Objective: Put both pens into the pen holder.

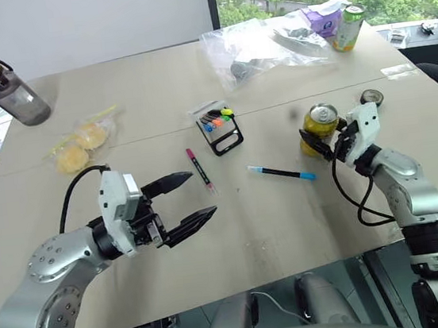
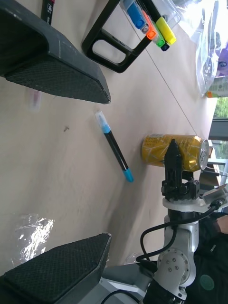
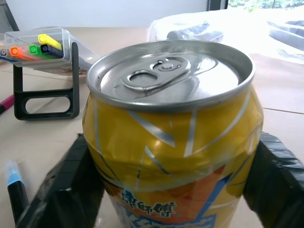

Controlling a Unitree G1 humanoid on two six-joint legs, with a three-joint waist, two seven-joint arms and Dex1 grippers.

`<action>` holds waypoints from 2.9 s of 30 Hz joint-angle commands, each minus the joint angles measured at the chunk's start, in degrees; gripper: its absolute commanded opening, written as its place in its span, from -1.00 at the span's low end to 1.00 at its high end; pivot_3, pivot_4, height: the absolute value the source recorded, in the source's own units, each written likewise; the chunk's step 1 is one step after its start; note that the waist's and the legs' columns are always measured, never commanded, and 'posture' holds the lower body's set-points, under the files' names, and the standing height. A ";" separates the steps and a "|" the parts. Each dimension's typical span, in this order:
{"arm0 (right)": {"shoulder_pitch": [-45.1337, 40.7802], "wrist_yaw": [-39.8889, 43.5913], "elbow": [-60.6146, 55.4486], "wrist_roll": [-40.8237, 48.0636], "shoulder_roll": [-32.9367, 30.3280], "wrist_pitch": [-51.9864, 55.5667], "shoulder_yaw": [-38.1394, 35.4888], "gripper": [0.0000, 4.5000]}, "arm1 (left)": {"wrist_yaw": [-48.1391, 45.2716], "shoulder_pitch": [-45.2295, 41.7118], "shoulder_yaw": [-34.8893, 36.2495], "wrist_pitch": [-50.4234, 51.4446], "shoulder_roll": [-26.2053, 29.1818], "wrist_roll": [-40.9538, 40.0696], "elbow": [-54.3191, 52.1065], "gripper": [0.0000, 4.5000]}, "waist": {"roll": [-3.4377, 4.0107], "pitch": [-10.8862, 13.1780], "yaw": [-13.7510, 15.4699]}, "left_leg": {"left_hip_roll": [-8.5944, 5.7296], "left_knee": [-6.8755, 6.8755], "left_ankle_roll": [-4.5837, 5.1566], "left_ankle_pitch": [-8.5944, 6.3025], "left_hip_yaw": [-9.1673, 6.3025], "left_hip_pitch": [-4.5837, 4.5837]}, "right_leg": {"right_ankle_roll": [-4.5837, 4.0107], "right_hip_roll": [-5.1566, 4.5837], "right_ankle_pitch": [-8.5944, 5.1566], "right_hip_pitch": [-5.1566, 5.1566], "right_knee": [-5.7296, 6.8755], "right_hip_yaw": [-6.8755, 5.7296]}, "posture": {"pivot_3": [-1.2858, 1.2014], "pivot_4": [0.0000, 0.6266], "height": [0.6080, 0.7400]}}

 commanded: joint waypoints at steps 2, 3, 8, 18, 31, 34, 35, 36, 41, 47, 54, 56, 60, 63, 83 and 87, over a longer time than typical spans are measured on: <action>-1.63 -0.23 -0.33 0.91 0.65 -1.82 -1.16 0.46 | -0.03 -0.98 -0.21 -0.83 0.10 -0.02 -1.83 1.00 | 0.00 0.00 -0.10 | 0.00 0.00 0.00 0.00 0.02 0.02 | 0.00 0.01 0.00 0.00 0.02 0.02 | 0.03 -0.52 1.00; -1.88 -0.85 -0.03 0.66 0.65 -2.45 -1.60 0.46 | 0.03 -1.25 -0.28 -0.85 0.11 0.00 -1.70 1.00 | 0.00 0.00 -0.10 | 0.00 0.00 0.00 0.00 0.01 0.03 | 0.00 0.01 0.00 0.00 0.04 0.01 | 0.03 -0.52 1.00; -4.14 -4.55 3.99 -1.00 -0.69 -7.62 -4.73 0.46 | 0.12 -2.55 -0.81 -0.97 0.10 0.58 -0.87 1.00 | 0.04 0.04 -0.02 | -0.01 0.01 0.00 0.00 0.04 0.03 | 0.00 0.00 0.01 0.00 0.09 0.02 | 0.03 -0.52 1.00; -13.98 -22.82 23.32 -5.57 -7.65 -12.23 -14.68 0.46 | -0.43 -5.45 -3.03 -1.53 -0.73 2.18 0.99 1.00 | 0.18 0.22 -0.04 | -0.03 -0.14 0.00 0.01 0.14 -0.14 | -0.01 0.00 0.00 -0.28 0.03 0.12 | 0.03 -0.52 1.00; -15.00 -30.22 27.80 -5.11 -7.55 -10.06 -17.26 0.99 | -0.87 -5.63 -3.09 -2.26 -0.85 3.19 1.62 1.00 | 0.17 0.21 -0.46 | 0.08 -0.44 0.02 0.02 0.62 -0.11 | 0.00 0.10 0.01 -0.53 0.07 0.57 | 0.03 -0.52 1.00; -15.05 -30.78 27.83 -5.40 -7.58 -11.48 -17.30 0.99 | -0.78 -5.58 -3.04 -2.18 -0.77 3.14 1.49 1.00 | 0.17 0.21 -0.82 | 0.09 -0.44 0.02 0.02 0.63 -0.10 | 0.00 0.12 0.01 -0.54 0.10 0.58 | 0.03 -0.52 1.00; -15.03 -30.89 27.74 -5.47 -7.54 -11.81 -17.27 0.99 | -0.81 -5.54 -3.01 -2.18 -0.74 3.14 1.49 1.00 | 0.17 0.21 -0.93 | 0.09 -0.44 0.02 0.02 0.63 -0.10 | 0.00 0.12 0.01 -0.54 0.10 0.59 | 0.03 -0.52 1.00; -14.98 -30.97 27.47 -5.40 -7.45 -12.96 -17.46 0.99 | -0.78 -5.53 -3.05 -2.15 -0.73 3.14 1.43 1.00 | 0.17 0.21 -0.96 | 0.09 -0.44 0.02 0.02 0.63 -0.10 | 0.00 0.12 0.01 -0.54 0.10 0.59 | 0.03 -0.52 1.00; -13.59 -31.95 25.71 -7.42 -8.18 -19.89 -17.24 0.99 | -0.76 -5.21 -2.97 -2.08 -0.61 3.18 1.26 1.00 | 0.17 0.21 -1.14 | 0.09 -0.44 0.02 0.02 0.63 -0.10 | 0.00 0.13 0.01 -0.54 0.11 0.59 | 0.03 -0.52 1.00; -12.05 -30.62 21.11 -5.72 -8.64 -26.19 -19.04 0.99 | -0.64 -4.93 -3.25 -2.00 -0.56 3.37 0.90 1.00 | 0.17 0.21 -1.25 | 0.09 -0.44 0.02 0.02 0.66 -0.08 | 0.00 0.14 0.01 -0.54 0.14 0.62 | 0.03 -0.52 1.00; -10.59 -24.68 13.42 -1.47 -8.28 -26.92 -18.71 0.99 | -1.15 -5.16 -3.42 -1.85 -0.45 3.58 1.22 1.00 | 0.17 0.21 -1.45 | 0.12 -0.44 0.02 0.02 0.72 0.00 | 0.00 0.18 0.01 -0.53 0.19 0.70 | 0.03 -0.52 1.00; -9.30 -19.31 9.50 2.53 -7.93 -24.06 -17.33 0.99 | -1.23 -5.14 -3.47 -1.79 -0.42 3.56 1.20 1.00 | 0.17 0.21 -1.45 | 0.13 -0.44 0.02 0.02 0.73 0.01 | 0.00 0.19 0.01 -0.53 0.20 0.71 | 0.03 -0.52 1.00; -3.00 -4.28 -2.13 13.97 -8.81 -11.86 -12.52 0.99 | -1.28 -5.03 -3.51 -1.80 -0.47 3.64 1.31 1.00 | 0.17 0.21 -1.43 | 0.17 -0.44 0.02 0.02 0.73 0.01 | 0.00 0.19 0.01 -0.53 0.19 0.72 | 0.03 -0.52 1.00; 3.46 5.52 -9.99 18.26 -11.95 -4.28 -7.92 0.99 | -1.27 -4.82 -3.52 -1.88 -0.59 3.72 1.39 1.00 | 0.17 0.21 -1.25 | 0.18 -0.44 0.03 0.01 0.68 -0.01 | 0.00 0.17 0.01 -0.53 0.18 0.68 | 0.03 -0.52 1.00; -5.98 14.06 -10.64 1.96 -18.15 17.28 16.67 0.99 | -3.25 4.58 -1.57 -1.62 2.65 5.82 0.58 1.00 | 0.04 0.26 -0.45 | 0.16 -0.35 0.01 0.01 0.57 -0.02 | 0.00 0.11 0.01 -0.46 0.14 0.53 | 0.03 -0.52 1.00; -6.21 17.69 -9.78 0.64 -18.57 18.64 19.13 0.99 | -3.44 6.05 -0.51 -1.34 2.86 5.10 -0.22 1.00 | 0.02 0.25 0.01 | 0.16 -0.36 0.01 0.01 0.56 -0.04 | 0.00 0.10 0.01 -0.47 0.09 0.52 | 0.03 -0.52 1.00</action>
